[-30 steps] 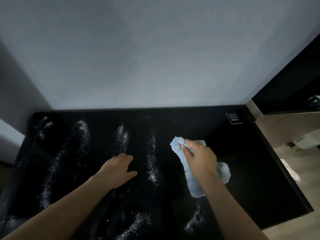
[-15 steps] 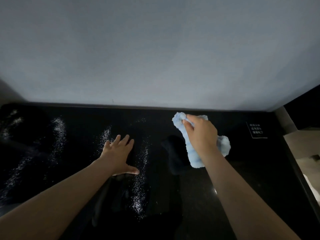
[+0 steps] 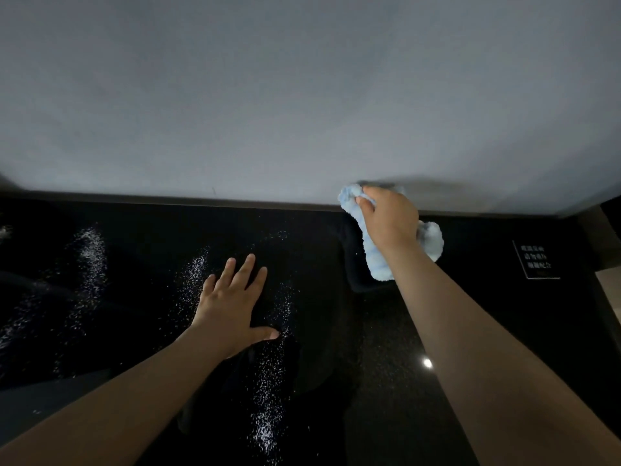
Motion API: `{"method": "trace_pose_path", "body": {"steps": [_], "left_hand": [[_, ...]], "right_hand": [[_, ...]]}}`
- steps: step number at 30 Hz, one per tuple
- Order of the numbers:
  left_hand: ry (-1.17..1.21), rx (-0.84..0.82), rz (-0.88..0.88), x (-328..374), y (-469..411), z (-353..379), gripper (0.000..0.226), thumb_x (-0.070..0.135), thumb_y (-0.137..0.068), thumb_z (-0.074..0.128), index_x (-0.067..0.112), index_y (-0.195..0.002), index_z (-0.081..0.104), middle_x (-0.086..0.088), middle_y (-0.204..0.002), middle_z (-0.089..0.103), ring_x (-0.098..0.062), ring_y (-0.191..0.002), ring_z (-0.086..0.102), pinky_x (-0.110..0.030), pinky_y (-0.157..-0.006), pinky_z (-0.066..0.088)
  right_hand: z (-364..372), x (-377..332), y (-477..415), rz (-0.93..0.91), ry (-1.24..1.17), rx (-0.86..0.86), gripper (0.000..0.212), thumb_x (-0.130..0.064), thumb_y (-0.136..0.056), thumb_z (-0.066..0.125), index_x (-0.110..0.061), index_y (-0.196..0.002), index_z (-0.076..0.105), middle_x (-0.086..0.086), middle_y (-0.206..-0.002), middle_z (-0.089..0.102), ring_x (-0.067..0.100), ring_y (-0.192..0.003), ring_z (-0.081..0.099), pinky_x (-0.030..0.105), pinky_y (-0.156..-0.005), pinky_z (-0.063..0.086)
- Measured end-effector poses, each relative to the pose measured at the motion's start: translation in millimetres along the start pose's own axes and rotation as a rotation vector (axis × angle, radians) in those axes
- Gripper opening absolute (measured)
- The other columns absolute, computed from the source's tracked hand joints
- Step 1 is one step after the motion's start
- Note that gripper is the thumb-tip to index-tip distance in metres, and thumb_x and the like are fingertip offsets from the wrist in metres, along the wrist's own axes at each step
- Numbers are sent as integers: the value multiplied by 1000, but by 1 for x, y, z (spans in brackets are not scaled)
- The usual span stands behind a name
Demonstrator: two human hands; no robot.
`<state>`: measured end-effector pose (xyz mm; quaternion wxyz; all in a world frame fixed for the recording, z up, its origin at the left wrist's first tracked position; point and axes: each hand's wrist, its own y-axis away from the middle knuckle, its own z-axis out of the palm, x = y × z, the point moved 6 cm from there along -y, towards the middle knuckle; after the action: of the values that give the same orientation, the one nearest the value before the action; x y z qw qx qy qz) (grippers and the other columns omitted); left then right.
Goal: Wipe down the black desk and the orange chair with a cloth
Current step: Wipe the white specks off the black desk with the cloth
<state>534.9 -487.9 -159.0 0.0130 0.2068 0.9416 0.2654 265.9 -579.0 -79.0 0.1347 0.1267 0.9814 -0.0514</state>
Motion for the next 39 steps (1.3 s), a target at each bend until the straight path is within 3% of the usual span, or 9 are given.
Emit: {"method": "trace_pose_path", "body": {"steps": [7, 10, 13, 18, 30, 39], "left_hand": [[-9, 20, -5, 0, 0, 3, 115, 85, -72, 41, 26, -150, -19, -1, -154, -34, -30, -145, -23, -50, -119, 0], [-4, 16, -5, 0, 0, 3, 115, 85, -72, 41, 26, -150, -18, -2, -155, -33, -30, -145, -23, -50, -119, 0], [-8, 13, -1, 1, 0, 3, 115, 85, -72, 41, 26, -151, -18, -2, -155, -32, -31, -145, -22, -51, -119, 0], [2, 12, 0, 1, 0, 2, 115, 85, -71, 41, 26, -151, -17, -2, -156, -31, -30, -145, -21, -51, -119, 1], [-34, 30, -4, 2, 2, -3, 116, 85, -71, 42, 25, -152, -14, -3, -158, -26, -31, -147, -16, -51, -120, 6], [-30, 42, -4, 1, 0, 0, 117, 86, -69, 44, 26, -152, -13, -2, -158, -25, -31, -147, -16, -51, -119, 7]], "right_hand": [[29, 1, -4, -37, 40, -62, 24, -21, -96, 43, -16, -105, 65, 2, -96, 68, 21, -92, 60, 30, -66, 41], [33, 1, 2, -32, 33, -73, 26, -25, -96, 44, -12, -107, 64, 3, -102, 68, 23, -94, 61, 34, -73, 47], [34, 4, 13, -29, 23, -64, 30, -29, -98, 45, -14, -116, 62, 4, -111, 67, 23, -103, 60, 33, -79, 44], [32, 5, 36, -55, 37, -50, 28, -28, -97, 46, -16, -116, 63, 4, -105, 68, 23, -96, 62, 33, -73, 44], [27, 9, 80, -71, 59, -84, 32, -30, -98, 46, -20, -127, 57, 0, -114, 66, 18, -101, 61, 30, -78, 48], [22, 13, 114, -66, 13, -64, 31, -29, -97, 49, -18, -124, 60, 1, -114, 67, 18, -105, 61, 29, -85, 47]]}}
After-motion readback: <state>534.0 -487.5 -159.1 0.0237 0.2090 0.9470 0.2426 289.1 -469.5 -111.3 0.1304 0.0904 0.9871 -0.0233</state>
